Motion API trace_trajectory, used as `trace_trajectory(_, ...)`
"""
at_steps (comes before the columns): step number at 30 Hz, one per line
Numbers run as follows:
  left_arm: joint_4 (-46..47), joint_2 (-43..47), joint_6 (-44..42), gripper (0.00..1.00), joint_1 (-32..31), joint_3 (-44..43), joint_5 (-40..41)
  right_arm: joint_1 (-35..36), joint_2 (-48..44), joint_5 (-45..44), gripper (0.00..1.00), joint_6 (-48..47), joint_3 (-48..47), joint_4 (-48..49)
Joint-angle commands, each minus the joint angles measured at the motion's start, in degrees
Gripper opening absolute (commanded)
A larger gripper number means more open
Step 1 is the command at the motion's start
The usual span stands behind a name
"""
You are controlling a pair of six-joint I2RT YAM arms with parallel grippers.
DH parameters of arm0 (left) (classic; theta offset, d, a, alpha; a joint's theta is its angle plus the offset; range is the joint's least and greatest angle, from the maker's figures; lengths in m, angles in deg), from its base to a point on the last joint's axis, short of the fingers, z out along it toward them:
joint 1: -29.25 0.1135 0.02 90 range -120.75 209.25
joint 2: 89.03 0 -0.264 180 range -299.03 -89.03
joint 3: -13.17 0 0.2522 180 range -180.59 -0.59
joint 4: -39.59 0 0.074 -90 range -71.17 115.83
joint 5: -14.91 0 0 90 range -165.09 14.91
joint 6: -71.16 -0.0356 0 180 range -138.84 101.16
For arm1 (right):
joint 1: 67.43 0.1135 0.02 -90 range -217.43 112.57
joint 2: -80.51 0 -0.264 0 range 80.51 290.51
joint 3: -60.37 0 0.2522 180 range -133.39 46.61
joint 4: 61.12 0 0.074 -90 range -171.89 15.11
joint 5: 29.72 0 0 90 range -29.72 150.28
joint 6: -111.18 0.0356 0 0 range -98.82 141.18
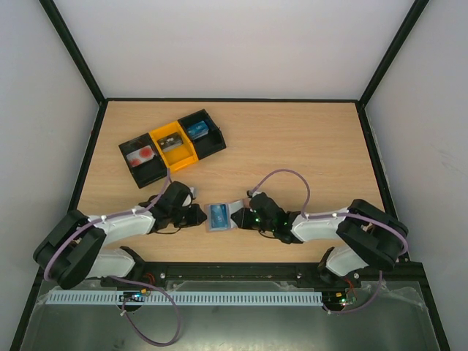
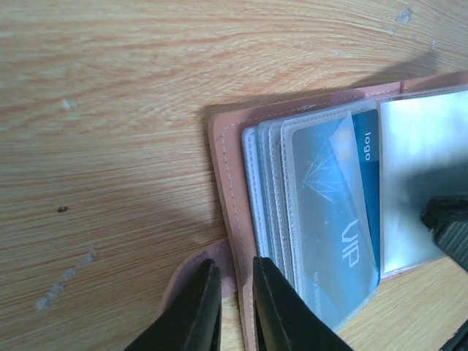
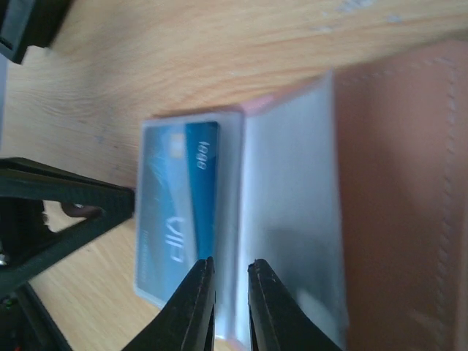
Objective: Take the credit cards out of the card holder
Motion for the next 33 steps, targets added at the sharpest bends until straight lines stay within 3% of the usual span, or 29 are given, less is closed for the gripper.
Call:
trace_trajectory(1, -2.3, 2.0, 0.7, 0.17, 0.4, -1.2, -0.6, -0.6, 1.4, 0.5, 0.15, -0.7, -3.8, 1.3)
trace_trajectory(5, 0.9, 3.9, 2.8, 0.24, 0.4, -1.4, -4.6, -1.8, 3.1, 1.3, 0.15, -0.7, -4.8, 2.1)
trace_trajectory(10, 5.4, 4.3, 4.7, 0.25, 0.4, -1.2, -7.3, -3.0, 6.1, 4.0, 0.14, -0.4, -5.4, 3.9)
trace_trajectory(19, 10.1, -2.9, 3.5, 0.15, 0.4, -0.5, -7.9, -3.3, 9.5, 7.3, 0.15, 0.7, -4.7, 8.7)
trace_trajectory(33, 9.5, -6.2, 3.1, 0.1, 0.5, 1.5, -4.9, -3.6, 12.9, 8.2, 0.15, 1.8, -4.6, 11.5)
